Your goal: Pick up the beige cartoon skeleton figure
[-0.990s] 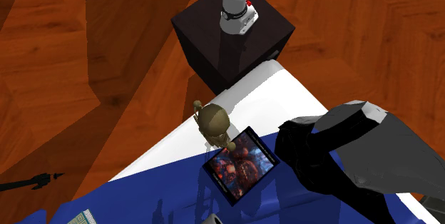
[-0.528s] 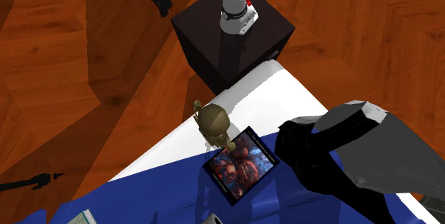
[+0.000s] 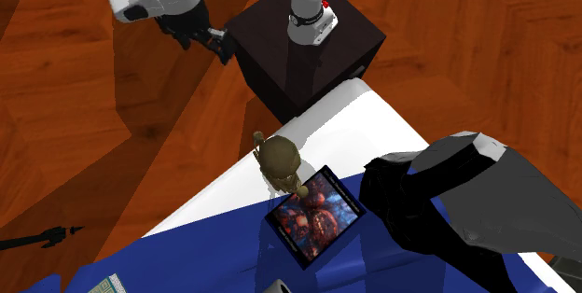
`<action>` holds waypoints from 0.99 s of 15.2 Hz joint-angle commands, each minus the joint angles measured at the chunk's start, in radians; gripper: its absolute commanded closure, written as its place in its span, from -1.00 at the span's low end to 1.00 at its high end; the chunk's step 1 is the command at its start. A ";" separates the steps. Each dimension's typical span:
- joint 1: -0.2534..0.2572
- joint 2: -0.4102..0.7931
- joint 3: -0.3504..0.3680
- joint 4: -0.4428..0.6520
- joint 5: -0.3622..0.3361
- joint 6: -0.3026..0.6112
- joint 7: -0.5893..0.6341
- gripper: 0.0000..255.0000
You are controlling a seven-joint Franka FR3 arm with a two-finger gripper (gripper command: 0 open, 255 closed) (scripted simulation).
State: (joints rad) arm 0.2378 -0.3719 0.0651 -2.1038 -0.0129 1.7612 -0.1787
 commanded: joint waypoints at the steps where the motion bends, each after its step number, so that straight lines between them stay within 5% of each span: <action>1: 0.025 0.060 0.015 0.044 0.010 0.013 -0.037 -1.00; 15: 0.168 0.360 0.139 0.279 0.038 0.052 -0.260 -1.00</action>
State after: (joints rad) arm 0.3990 -0.0256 0.1972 -1.8381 0.0248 1.8133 -0.4283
